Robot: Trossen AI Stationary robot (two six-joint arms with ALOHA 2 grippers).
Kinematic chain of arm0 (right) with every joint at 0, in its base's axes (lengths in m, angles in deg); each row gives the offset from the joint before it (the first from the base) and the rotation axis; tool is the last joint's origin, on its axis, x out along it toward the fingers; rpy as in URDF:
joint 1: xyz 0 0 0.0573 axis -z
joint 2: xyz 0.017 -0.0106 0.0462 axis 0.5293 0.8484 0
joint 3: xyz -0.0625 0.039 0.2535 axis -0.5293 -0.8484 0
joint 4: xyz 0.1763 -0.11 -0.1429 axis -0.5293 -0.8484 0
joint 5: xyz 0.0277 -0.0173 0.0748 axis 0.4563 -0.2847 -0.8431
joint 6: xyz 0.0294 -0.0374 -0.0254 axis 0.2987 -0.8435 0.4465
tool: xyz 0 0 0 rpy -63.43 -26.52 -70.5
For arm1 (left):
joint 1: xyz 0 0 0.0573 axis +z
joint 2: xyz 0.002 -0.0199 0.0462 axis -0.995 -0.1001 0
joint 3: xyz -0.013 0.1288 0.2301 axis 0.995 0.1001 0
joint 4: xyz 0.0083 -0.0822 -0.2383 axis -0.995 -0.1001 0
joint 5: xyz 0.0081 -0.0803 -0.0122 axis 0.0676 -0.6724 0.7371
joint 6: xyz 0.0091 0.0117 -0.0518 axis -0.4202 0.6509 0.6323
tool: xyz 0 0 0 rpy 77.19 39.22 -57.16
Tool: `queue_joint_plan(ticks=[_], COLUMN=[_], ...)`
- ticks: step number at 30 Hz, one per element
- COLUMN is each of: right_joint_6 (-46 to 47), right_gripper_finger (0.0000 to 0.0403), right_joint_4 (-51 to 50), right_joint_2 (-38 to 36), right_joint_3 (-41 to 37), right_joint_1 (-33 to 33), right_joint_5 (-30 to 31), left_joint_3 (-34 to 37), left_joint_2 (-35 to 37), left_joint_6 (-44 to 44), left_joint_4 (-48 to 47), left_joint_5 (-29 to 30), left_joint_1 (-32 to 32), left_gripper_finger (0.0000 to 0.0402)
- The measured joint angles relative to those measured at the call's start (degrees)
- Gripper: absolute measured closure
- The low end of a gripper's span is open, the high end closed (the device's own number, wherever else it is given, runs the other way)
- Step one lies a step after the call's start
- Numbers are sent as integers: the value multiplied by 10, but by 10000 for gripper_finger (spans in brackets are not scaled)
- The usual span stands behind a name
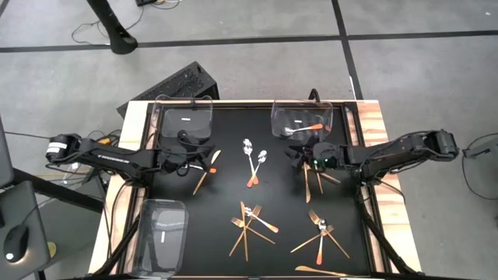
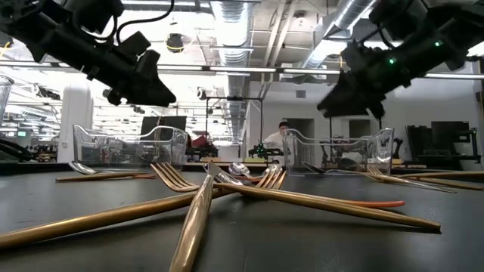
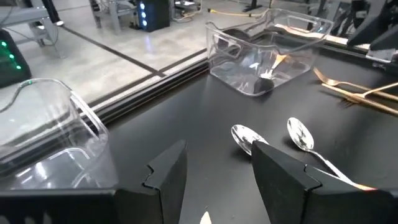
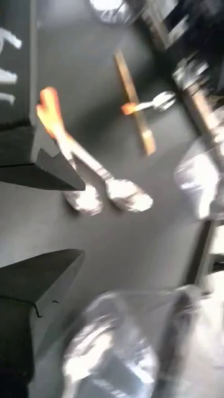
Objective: Sort silverware by color (type)
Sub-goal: Put the silver and orange spoon into the top left transparent bin
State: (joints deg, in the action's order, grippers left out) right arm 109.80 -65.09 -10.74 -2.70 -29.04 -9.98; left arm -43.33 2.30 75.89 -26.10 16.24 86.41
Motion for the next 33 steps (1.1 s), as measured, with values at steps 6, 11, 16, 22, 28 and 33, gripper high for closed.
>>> queue_joint_plan(ticks=[6,11,16,22,28,33], right_joint_6=[109,136,127,63,33,9], right_gripper_finger=[217,217,217,217,217,217], right_joint_4=[18,-19,-121,-154,-168,-159], right_joint_2=[58,167,248,293,349,341], right_joint_3=[13,98,198,265,324,328], right_joint_1=[44,28,17,1,9,0], right_joint_5=[-63,-105,-104,-110,-169,-137], left_joint_3=[-1,-2,-2,-1,-1,-1], left_joint_2=[49,78,86,98,90,48], left_joint_6=[8,11,21,81,118,167], left_joint_4=[-58,-102,-135,-207,-219,-215], left_joint_5=[-5,-2,-5,-7,-4,-5], left_joint_1=[-3,-2,-2,-2,0,1], left_gripper_finger=[239,239,239,239,239,239])
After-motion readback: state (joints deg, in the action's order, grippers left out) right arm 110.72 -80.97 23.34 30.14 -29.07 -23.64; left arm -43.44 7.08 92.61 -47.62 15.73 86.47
